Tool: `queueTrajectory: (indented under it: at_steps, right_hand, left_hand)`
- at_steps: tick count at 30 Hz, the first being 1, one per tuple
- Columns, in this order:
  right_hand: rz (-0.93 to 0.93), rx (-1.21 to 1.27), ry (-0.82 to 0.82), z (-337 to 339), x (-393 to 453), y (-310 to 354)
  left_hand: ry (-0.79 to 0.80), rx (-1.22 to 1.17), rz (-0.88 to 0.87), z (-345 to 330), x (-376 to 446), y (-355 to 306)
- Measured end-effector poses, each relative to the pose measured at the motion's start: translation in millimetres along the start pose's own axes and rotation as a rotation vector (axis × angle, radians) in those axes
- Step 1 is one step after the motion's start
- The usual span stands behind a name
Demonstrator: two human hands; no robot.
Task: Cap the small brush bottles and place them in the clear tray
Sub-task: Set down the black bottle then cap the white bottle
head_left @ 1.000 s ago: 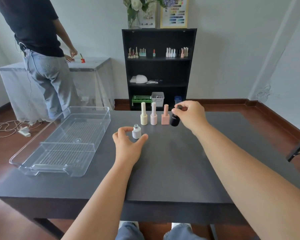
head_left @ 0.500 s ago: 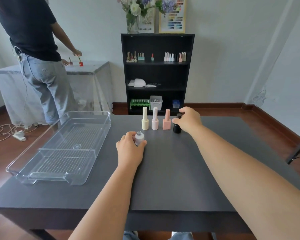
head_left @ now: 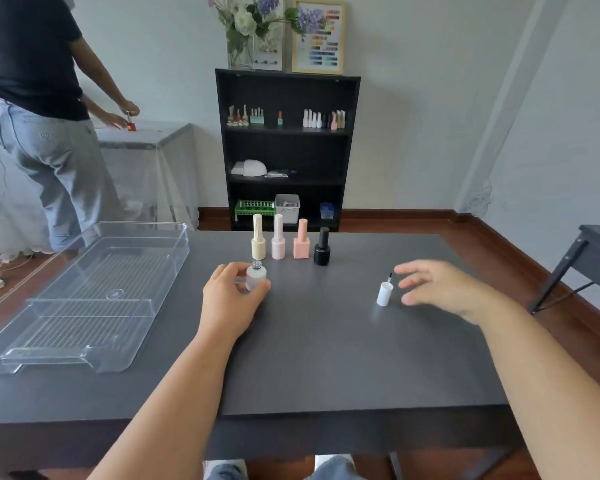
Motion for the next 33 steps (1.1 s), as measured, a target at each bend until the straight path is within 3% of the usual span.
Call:
queueTrajectory:
  at_steps: [2, 11, 20, 33]
  right_hand:
    - [0.014, 0.030, -0.002, -19.5, -3.4, -8.4]
    - [0.124, 0.198, -0.319, -57.3, 6.0, 6.2]
    - [0.347, 0.233, -0.262, -93.4, 23.2, 78.8]
    - [0.507, 0.121, -0.329, -109.4, 27.1, 83.1]
  left_hand:
    - [0.020, -0.002, -0.025, -1.3, -2.0, -0.6]
    - [0.115, -0.004, -0.146, -3.6, -2.5, 1.0]
    - [0.140, 0.022, -0.211, -5.2, 0.0, 3.3]
    - [0.151, 0.041, -0.231, -6.1, 1.8, 4.0]
Point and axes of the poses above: each hand's wrist, its own x-axis towards the middle knuckle, its own z-axis out of the back of the hand, y = z × x, the point moved 2 cm from there along x, towards the middle knuckle, and after that the axes turned 8 degrees about -x, right-handed, at the moved point
